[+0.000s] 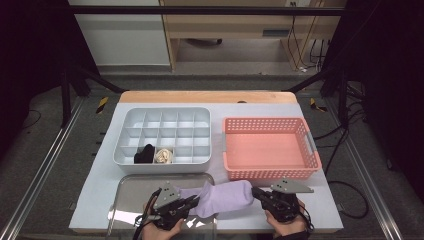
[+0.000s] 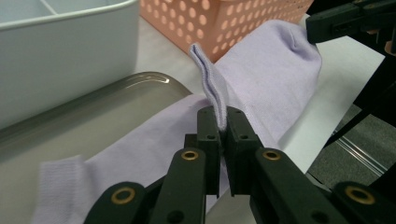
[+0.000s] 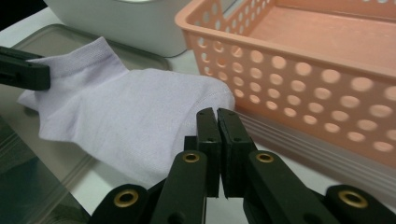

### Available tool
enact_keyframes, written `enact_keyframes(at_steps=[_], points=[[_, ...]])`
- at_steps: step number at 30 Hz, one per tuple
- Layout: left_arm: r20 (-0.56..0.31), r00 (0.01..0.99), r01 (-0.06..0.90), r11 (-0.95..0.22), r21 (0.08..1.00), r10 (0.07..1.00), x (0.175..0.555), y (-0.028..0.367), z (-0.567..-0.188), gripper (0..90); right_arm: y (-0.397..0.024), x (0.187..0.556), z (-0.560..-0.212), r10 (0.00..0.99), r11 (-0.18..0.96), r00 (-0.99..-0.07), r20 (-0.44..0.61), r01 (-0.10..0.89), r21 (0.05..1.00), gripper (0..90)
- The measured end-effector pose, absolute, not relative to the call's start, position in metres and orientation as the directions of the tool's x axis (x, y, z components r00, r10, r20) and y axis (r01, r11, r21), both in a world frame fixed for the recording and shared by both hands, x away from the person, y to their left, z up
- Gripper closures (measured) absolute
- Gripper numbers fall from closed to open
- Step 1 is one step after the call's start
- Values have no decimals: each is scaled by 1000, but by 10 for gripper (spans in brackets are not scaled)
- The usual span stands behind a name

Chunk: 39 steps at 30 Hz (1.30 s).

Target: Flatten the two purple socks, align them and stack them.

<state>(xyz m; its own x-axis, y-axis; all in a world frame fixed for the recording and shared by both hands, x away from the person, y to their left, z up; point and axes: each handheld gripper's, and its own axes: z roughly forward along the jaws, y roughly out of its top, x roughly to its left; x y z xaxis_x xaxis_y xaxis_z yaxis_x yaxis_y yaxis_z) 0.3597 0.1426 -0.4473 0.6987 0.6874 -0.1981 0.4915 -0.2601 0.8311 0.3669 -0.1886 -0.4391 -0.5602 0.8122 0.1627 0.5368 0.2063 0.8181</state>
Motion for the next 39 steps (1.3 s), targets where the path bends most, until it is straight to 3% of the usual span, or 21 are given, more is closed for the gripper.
enact_keyframes(at_steps=[16,32,39], points=[[-252,672,512,-191,837,696,362,179,-442,851,-163,368,-426,779,230,-608,153,504,833,900],[-224,693,551,-303,777,686,364,151,-470,851,-158,382,-471,820,328,-560,117,627,707,897],[-211,692,548,-313,776,691,364,149,-474,849,-165,384,-472,824,264,-548,142,593,760,706]])
